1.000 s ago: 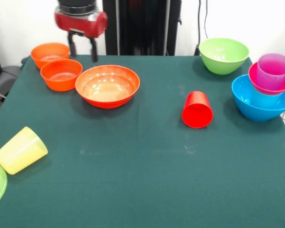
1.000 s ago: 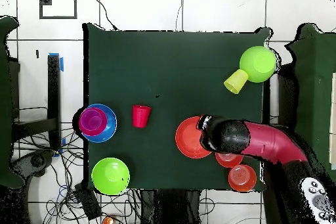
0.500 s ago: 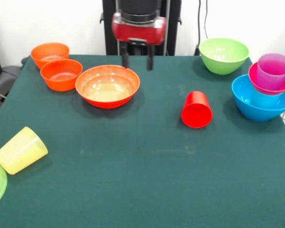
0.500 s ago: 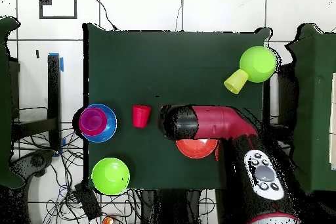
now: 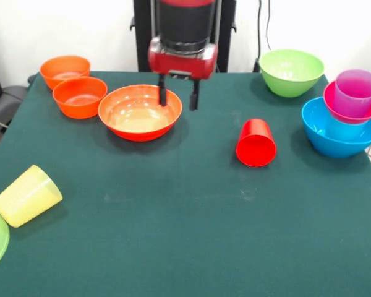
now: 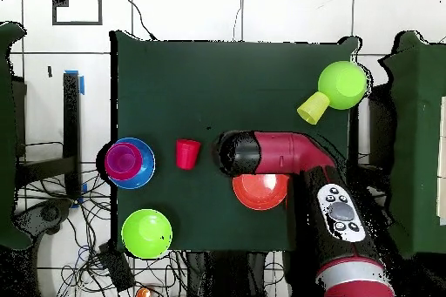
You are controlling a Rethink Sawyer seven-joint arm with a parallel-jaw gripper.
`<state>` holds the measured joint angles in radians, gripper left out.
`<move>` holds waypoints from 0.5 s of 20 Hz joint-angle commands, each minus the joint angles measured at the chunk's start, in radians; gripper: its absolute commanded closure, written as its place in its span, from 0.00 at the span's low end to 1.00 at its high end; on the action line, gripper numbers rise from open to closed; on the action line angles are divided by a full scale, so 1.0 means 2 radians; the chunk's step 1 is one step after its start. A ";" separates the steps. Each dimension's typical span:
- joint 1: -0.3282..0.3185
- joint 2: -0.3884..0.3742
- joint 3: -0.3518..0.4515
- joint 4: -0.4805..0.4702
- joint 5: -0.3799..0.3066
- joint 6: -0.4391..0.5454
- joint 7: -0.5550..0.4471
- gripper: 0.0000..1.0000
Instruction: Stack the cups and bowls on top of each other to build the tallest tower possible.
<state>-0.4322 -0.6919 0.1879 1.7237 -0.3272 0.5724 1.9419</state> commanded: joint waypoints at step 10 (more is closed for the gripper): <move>-0.049 0.146 -0.012 -0.085 -0.046 -0.029 -0.005 0.00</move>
<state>-0.5388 -0.5175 0.1327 1.6364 -0.3641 0.5493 1.9419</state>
